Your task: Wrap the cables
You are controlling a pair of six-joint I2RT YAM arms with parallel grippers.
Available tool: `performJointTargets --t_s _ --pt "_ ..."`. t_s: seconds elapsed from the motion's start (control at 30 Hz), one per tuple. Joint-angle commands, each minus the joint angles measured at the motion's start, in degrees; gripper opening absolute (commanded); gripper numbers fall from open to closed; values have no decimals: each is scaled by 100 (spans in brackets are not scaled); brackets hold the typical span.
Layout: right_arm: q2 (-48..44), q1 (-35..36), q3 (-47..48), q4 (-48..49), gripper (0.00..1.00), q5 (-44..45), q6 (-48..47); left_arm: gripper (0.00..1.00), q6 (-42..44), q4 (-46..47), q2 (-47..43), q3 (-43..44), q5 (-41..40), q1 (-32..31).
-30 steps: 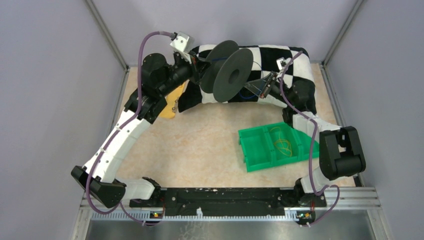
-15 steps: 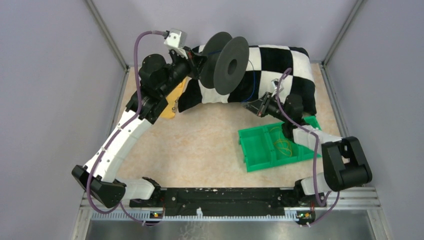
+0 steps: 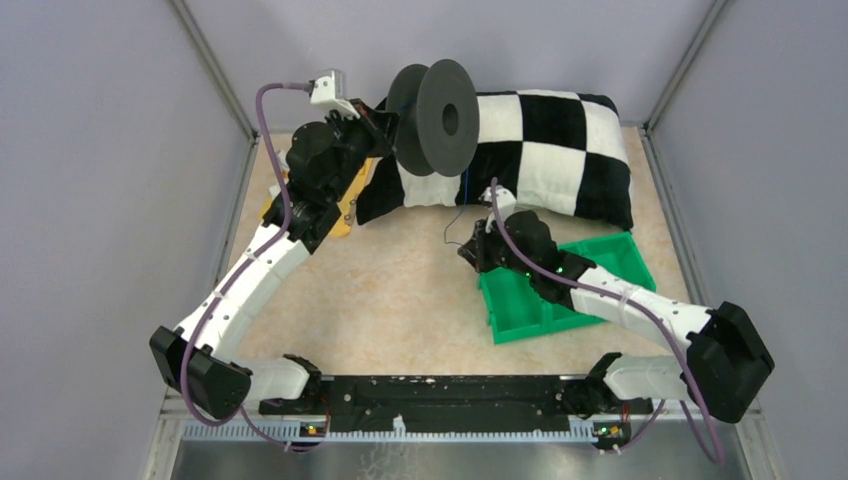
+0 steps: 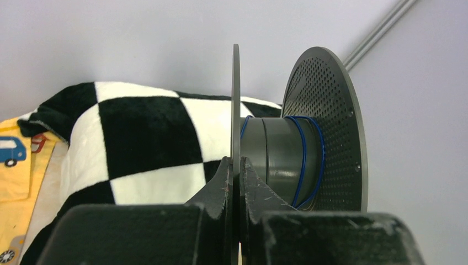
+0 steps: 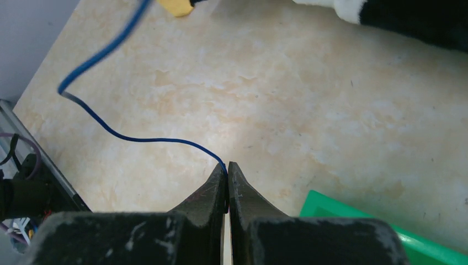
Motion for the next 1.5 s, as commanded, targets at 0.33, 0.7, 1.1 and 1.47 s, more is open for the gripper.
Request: performJointTargets --t_s 0.33,0.7,1.1,1.47 --pt "269 1508 2596 -1929 0 1085 -1128 0 649 1003 122 -520 -664 -235" --pt "249 1338 3974 -3041 0 1020 -2144 0 2202 625 418 -625 159 -590" --pt "16 -274 3963 -2888 0 416 -2196 0 3485 32 73 -952 1943 -592" --pt "-354 -1580 3264 -2574 0 -107 -1952 0 4370 -698 -453 -908 2999 -572"
